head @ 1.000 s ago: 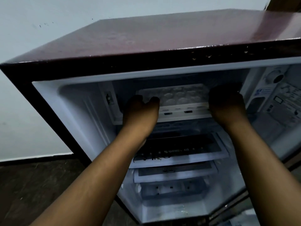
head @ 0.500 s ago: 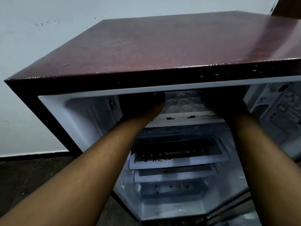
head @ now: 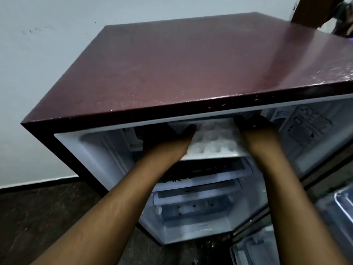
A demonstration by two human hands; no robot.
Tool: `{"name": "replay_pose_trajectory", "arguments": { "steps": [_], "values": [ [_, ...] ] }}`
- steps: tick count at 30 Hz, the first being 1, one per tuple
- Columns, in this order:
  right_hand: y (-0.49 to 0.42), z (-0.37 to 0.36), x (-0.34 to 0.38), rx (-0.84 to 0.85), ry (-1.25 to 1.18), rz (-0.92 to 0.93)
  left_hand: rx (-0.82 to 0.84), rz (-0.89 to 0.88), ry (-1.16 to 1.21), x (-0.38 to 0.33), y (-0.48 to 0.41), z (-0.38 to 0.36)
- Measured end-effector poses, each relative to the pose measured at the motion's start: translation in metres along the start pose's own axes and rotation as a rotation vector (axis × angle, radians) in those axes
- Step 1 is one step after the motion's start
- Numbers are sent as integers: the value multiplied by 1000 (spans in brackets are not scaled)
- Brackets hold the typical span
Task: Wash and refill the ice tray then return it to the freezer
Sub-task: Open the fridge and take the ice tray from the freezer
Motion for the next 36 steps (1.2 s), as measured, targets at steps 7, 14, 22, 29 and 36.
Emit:
{"name": "replay_pose_trajectory", "arguments": {
  "steps": [7,14,22,29,36],
  "values": [
    [80,43,-14,44,-160,-140,-120,-82,-101,35,52,13],
    [162,84,-14,-11,-145,-265,-101,-156,-172,40,119,56],
    [242,136,1,-75,-213,-289,-47,-221,-216,42,176,98],
    [290,173,8,-92,-241,-302,33,-305,-237,42,207,113],
    [331,213,-2,-179,-296,-386,144,-449,-222,27,229,106]
  ]
}}
Point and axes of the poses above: each hand's wrist, its own y-axis away from the middle knuckle, its own z-axis out of the back of the hand, x = y × z, the point moved 3 cm from there along -y, towards the middle knuckle, and after that the axes turned 10 degrees about -x, right-handed, at the moved point
